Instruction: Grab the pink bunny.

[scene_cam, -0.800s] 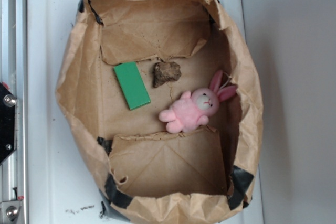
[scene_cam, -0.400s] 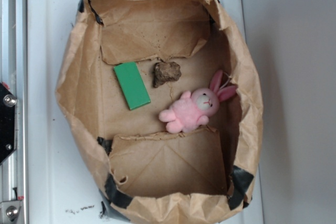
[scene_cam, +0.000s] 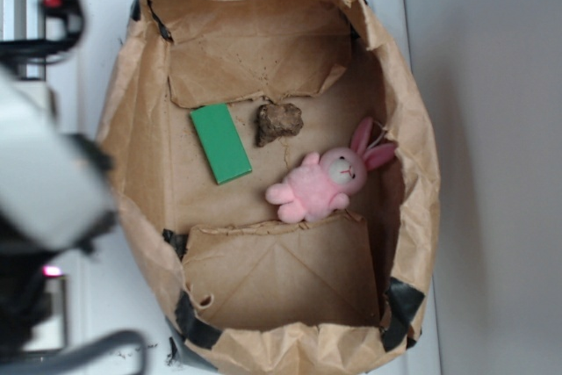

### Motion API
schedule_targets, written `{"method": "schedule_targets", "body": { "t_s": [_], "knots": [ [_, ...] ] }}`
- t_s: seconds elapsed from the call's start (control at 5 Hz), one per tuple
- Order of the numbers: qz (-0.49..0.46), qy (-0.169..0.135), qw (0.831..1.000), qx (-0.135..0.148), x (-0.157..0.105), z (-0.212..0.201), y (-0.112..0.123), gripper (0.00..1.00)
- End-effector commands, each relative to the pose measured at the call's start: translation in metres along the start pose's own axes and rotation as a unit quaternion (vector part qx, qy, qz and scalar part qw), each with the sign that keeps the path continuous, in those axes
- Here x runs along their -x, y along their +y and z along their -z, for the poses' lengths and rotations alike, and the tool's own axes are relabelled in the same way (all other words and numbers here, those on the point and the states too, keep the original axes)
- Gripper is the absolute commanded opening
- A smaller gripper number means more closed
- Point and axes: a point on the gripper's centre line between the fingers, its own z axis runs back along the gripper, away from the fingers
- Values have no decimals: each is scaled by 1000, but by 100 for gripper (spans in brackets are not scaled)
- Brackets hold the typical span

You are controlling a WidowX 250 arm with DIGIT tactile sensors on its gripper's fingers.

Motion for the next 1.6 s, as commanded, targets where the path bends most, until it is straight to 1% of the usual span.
{"method": "schedule_targets", "body": {
  "t_s": [0.0, 0.2, 0.4, 0.6, 0.8, 1.0, 1.2, 1.4],
  "knots": [
    [-49, -26, 998, -3, -55, 32, 32, 100],
    [-112, -45, 993, 15, -63, 53, 45, 100],
    [-123, -35, 992, -1, -72, 74, 46, 100],
    [-148, -39, 988, 2, -80, 89, 48, 100],
    [-165, -51, 984, 28, -84, 94, 41, 100],
    [-155, -63, 985, 44, -98, 95, 29, 100],
    [-152, -71, 985, 44, -96, 95, 19, 100],
    [-141, -71, 987, 27, -113, 115, 15, 100]
  ]
}}
